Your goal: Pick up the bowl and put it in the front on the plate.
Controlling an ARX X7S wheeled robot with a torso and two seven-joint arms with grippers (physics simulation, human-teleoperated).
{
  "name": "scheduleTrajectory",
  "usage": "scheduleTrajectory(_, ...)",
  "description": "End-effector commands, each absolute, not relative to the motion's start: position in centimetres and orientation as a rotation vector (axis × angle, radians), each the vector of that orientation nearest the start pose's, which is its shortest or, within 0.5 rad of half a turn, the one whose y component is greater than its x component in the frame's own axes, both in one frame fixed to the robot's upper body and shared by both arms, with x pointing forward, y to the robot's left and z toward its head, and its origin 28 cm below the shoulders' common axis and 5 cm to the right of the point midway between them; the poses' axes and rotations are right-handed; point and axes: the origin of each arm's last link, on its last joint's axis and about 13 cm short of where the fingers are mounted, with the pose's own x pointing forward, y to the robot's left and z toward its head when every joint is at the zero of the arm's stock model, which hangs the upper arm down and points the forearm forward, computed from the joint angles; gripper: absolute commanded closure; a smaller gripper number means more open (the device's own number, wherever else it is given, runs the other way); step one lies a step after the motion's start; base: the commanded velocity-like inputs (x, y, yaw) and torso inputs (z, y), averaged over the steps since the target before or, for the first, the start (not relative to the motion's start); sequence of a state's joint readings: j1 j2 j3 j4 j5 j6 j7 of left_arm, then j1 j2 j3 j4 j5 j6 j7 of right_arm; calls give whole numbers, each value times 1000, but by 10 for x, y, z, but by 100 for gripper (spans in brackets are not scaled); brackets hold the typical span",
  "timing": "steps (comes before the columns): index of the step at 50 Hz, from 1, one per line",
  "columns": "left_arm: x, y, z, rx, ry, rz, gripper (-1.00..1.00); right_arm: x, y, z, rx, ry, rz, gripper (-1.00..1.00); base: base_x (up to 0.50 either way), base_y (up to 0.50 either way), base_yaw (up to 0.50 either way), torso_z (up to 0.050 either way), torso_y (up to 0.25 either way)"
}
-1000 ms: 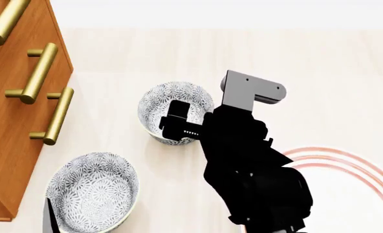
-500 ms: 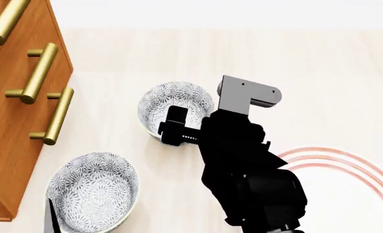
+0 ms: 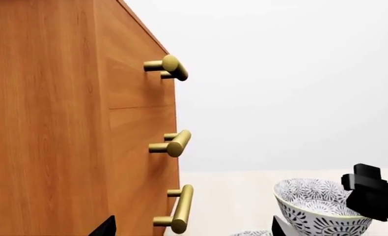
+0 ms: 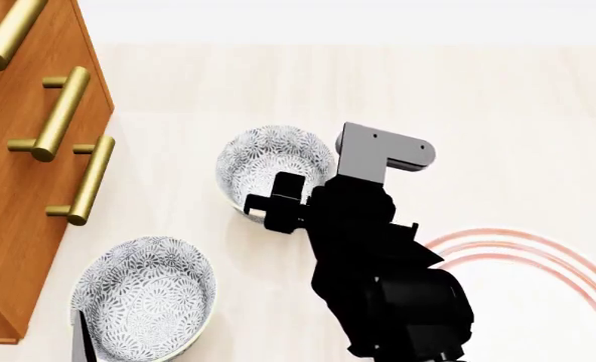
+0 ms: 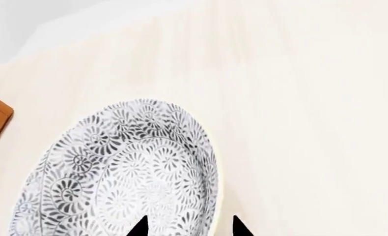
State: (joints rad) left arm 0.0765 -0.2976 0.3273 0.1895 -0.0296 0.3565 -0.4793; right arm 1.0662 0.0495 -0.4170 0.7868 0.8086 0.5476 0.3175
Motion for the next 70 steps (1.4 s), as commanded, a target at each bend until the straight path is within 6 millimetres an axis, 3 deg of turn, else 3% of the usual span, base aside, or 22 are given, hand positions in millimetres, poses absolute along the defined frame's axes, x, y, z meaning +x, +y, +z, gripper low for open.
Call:
scheduleTrajectory(1,185,199,52,57,-434,71,-100,388,-40,147,280,417,107,100,0,0,0,0,0)
scheduleTrajectory(23,184,199,52,59,-434,64,-100,383,-39,163,234,322,115,100,0,0,0,0,0)
scheduleTrajectory(47,184,199,52,59,-434,69,-100,375,-76,220,288,170,48,100,0,0,0,0,0)
scheduleTrajectory(52,184,199,52,57,-433,73,-100,357,-91,239,290,108,62,100,0,0,0,0,0)
scheduleTrajectory(61,184,198,51,58,-430,70,-100,315,-117,254,244,39,89,100,0,0,0,0,0)
scheduleTrajectory(70,184,197,50,57,-426,65,-100,273,-144,245,206,46,97,100,0,0,0,0,0)
